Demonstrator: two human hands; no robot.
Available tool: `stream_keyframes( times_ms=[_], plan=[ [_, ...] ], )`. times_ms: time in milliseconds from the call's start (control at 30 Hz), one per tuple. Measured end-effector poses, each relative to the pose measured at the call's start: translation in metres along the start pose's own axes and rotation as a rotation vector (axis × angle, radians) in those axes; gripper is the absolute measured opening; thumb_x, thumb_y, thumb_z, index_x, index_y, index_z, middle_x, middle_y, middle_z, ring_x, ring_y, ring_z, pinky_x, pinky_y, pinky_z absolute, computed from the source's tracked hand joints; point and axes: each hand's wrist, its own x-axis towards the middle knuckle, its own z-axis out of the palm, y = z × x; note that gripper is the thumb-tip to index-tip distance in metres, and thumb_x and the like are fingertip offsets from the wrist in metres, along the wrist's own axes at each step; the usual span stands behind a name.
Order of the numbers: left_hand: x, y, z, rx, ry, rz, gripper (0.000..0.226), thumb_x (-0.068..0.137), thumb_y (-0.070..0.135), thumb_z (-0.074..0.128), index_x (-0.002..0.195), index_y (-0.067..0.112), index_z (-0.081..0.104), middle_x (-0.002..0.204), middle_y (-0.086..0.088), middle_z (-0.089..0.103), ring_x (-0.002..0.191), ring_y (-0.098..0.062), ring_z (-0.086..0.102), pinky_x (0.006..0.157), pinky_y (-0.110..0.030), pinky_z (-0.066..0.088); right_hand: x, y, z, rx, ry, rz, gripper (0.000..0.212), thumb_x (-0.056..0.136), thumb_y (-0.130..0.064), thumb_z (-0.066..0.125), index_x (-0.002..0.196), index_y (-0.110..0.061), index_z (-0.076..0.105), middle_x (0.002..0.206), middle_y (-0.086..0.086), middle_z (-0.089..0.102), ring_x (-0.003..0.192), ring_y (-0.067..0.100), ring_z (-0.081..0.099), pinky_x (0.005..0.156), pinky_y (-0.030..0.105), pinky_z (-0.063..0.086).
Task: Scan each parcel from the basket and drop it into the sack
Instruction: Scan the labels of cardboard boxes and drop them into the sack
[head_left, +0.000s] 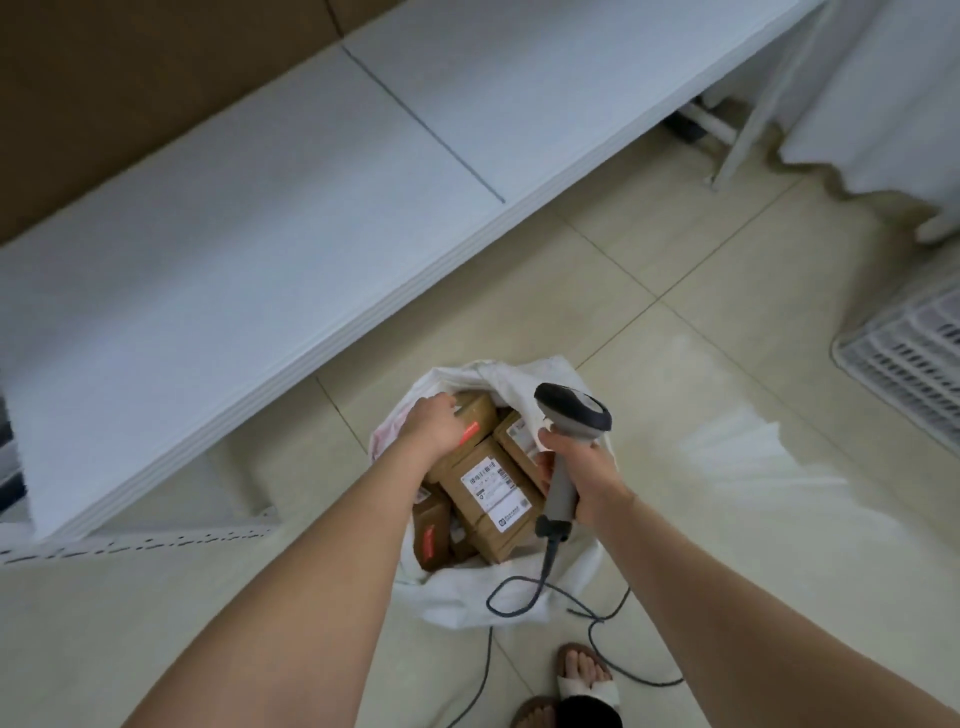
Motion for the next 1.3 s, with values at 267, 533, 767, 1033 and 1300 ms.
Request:
stream_keyframes(
  times_ms=[267,533,767,1033,1300],
  plan=[
    [-0.117,0.099,-0.071,0.015,0.021,0.143,0.038,0.095,0.016,0.048,0.132,0.016,0.053,0.136,-0.008,0.053,0.115,-0.024,0.054,0.09,-0.031,0.043,-0.155,-0.058,-0.054,0.165,0.095,-0.123,0.012,0.089,-0.005,0.065,0.097,-0.008,0.057,0.07,0.006,0.055,0.06,0.014,0.05,0.059,0.027,0.041],
    [-0.204,0.247,-0.089,0.041,0.023,0.329,0.044,0.092,0.007,0.046,0.136,0.013,0.048,0.138,-0.016,0.047,0.119,-0.032,0.053,0.101,-0.04,0.045,-0.264,-0.117,-0.15,0.338,0.152,-0.22,0.01,0.089,-0.014,0.067,0.09,-0.011,0.058,0.065,0.003,0.057,0.06,0.015,0.053,0.065,0.031,0.043],
    [-0.288,0.397,-0.064,0.13,0.127,0.529,0.041,0.093,0.016,0.047,0.134,0.016,0.05,0.139,-0.012,0.047,0.125,-0.029,0.048,0.102,-0.032,0.039,-0.323,-0.17,-0.278,0.444,0.213,-0.317,0.012,0.089,-0.016,0.068,0.087,-0.01,0.057,0.057,0.003,0.055,0.054,0.015,0.051,0.059,0.029,0.042],
    [-0.359,0.58,0.006,0.115,0.098,0.609,0.043,0.092,0.015,0.047,0.135,0.015,0.049,0.139,-0.011,0.046,0.122,-0.027,0.05,0.1,-0.034,0.041,-0.347,-0.231,-0.46,0.599,0.223,-0.33,0.01,0.089,-0.018,0.068,0.09,-0.01,0.061,0.073,0.007,0.063,0.068,0.02,0.06,0.063,0.032,0.049],
    [-0.372,0.711,0.067,0.113,0.049,0.62,0.043,0.093,0.015,0.048,0.135,0.016,0.048,0.139,-0.01,0.046,0.119,-0.025,0.051,0.094,-0.034,0.043,-0.345,-0.284,-0.593,0.683,0.236,-0.356,0.011,0.088,-0.016,0.069,0.082,-0.008,0.064,0.063,0.005,0.059,0.056,0.017,0.055,0.059,0.031,0.048]
  ],
)
